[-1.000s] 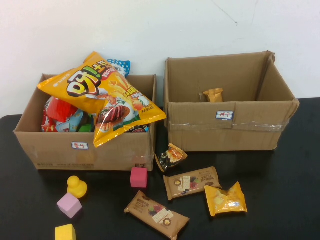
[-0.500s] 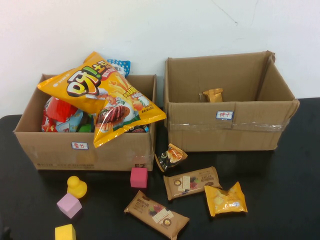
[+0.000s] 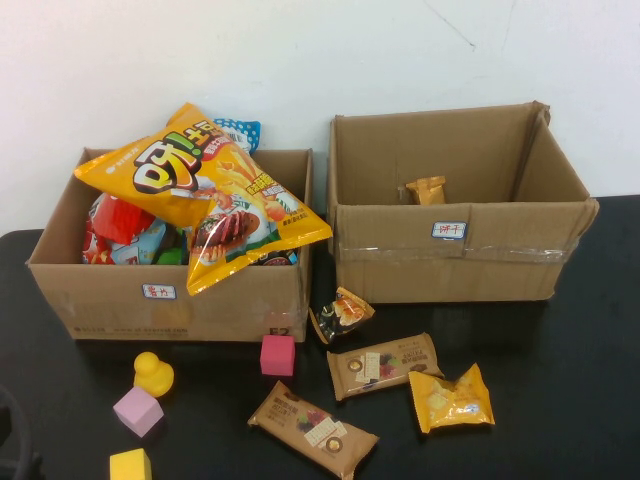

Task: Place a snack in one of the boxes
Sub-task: Pick up the biscuit

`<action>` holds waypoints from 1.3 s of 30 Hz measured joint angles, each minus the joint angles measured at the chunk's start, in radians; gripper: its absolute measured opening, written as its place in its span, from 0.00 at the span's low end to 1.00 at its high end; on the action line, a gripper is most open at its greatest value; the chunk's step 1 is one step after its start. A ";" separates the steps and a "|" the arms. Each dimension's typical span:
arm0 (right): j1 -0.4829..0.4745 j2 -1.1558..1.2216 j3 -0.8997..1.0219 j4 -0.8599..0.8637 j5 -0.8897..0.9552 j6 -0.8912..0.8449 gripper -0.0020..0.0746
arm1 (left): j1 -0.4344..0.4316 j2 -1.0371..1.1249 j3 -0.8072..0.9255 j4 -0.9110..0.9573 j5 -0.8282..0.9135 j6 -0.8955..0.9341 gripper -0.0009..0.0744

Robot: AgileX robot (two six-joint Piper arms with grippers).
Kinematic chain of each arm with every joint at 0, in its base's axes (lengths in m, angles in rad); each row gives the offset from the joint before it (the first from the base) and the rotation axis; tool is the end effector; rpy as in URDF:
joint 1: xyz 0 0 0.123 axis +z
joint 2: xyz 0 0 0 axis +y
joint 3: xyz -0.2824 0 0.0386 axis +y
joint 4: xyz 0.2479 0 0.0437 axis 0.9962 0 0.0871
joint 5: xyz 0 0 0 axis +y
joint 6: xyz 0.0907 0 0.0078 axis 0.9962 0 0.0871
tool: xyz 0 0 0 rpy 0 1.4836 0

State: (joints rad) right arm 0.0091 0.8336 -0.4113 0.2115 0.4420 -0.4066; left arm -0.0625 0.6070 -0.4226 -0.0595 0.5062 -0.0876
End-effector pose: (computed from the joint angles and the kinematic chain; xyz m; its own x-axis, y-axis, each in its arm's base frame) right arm 0.1478 0.0095 0.2332 -0.6633 -0.2184 -0.7158 -0.2201 0.9711 -0.0924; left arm 0.1163 -0.0099 0.2616 -0.5722 -0.1036 -0.8135 0.0066 0.9914 -0.1309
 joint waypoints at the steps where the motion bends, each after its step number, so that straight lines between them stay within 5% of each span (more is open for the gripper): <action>1: 0.011 0.047 -0.009 0.020 -0.011 -0.036 0.03 | -0.002 0.000 0.000 -0.001 -0.002 0.002 0.01; 7: 0.115 0.290 -0.085 0.104 -0.107 -0.185 0.09 | -0.003 0.000 0.000 -0.012 -0.004 0.004 0.01; 15: 0.319 0.593 -0.228 0.117 -0.192 -0.261 0.56 | -0.003 0.000 0.000 -0.025 -0.004 0.004 0.01; 18: 0.402 0.704 -0.282 0.119 -0.235 -0.272 0.64 | -0.003 0.000 0.000 -0.025 -0.004 0.004 0.01; 23: 0.473 0.896 -0.389 0.170 -0.282 -0.263 0.67 | -0.003 0.000 0.000 -0.025 -0.004 0.004 0.01; 39: 0.476 1.216 -0.616 0.240 -0.259 -0.253 0.67 | -0.004 0.000 0.000 -0.025 -0.008 0.006 0.01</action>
State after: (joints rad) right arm 0.4848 2.0492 -1.0273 0.4514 0.1829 -0.6596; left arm -0.0668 0.6070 -0.4226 -0.0847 0.4981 -0.0816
